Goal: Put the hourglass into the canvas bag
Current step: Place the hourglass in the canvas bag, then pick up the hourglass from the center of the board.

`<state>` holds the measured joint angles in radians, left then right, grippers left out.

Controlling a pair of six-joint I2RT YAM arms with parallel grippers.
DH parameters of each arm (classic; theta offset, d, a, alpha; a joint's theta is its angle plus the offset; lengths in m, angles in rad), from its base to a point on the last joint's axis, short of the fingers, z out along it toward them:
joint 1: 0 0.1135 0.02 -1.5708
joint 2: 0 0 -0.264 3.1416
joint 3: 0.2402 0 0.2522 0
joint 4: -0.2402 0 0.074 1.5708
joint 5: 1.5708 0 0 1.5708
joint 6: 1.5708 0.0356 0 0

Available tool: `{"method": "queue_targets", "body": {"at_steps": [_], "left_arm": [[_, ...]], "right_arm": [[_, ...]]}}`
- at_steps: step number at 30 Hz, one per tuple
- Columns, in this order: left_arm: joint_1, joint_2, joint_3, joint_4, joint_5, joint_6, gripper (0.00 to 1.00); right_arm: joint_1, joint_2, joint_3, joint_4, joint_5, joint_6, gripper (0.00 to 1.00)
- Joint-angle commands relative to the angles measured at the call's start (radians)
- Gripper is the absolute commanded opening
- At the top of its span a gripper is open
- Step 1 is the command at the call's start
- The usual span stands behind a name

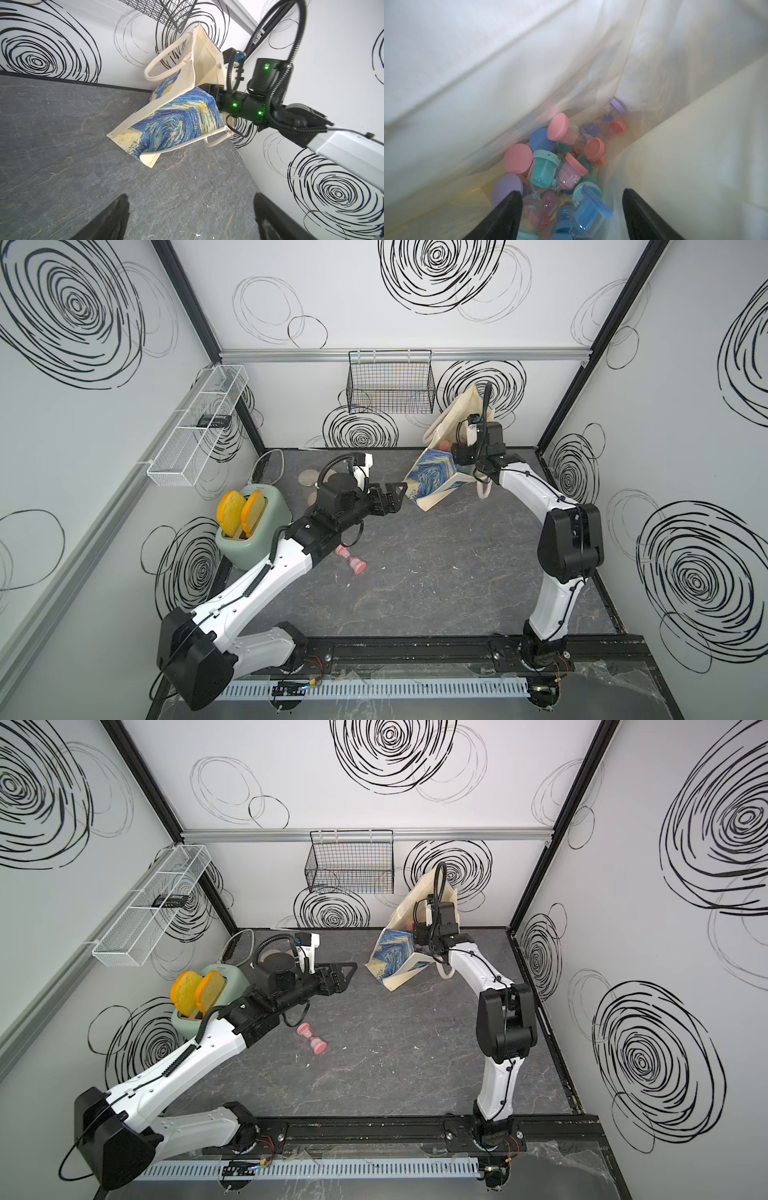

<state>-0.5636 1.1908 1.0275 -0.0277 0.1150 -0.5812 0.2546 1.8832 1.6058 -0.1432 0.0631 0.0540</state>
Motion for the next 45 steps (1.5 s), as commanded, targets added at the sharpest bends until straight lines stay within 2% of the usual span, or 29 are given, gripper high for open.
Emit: {"method": "queue_targets", "body": {"at_steps": [1,4,15,19,22,28,35,41,45], "left_arm": [[0.013,-0.039,0.001,0.028,0.006,-0.003,0.96],[0.022,-0.061,-0.004,0.016,0.001,0.000,0.96],[0.093,-0.181,-0.056,-0.100,0.010,0.027,0.96],[0.151,-0.237,-0.076,-0.175,0.028,0.039,0.96],[0.179,-0.288,-0.096,-0.241,0.006,0.051,0.96],[0.233,-0.380,-0.144,-0.363,-0.045,0.041,0.96],[0.258,-0.461,-0.180,-0.460,-0.090,0.023,0.96],[0.263,-0.530,-0.223,-0.489,-0.128,-0.008,0.96],[0.267,-0.555,-0.234,-0.513,-0.150,-0.013,0.96]], "right_arm": [[0.009,-0.078,-0.008,0.036,-0.003,0.016,0.90],[0.018,-0.131,-0.032,0.063,0.001,0.019,0.98],[0.101,-0.316,-0.122,0.067,0.008,0.047,0.97],[0.190,-0.392,-0.187,0.047,0.001,0.074,0.97],[0.280,-0.458,-0.291,0.100,-0.038,0.084,0.97],[0.503,-0.494,-0.475,0.162,0.026,0.113,0.97],[0.703,-0.423,-0.664,0.348,0.001,0.144,0.97],[0.791,-0.266,-0.692,0.421,-0.048,0.219,0.98],[0.836,-0.178,-0.706,0.495,-0.037,0.233,0.99]]}}
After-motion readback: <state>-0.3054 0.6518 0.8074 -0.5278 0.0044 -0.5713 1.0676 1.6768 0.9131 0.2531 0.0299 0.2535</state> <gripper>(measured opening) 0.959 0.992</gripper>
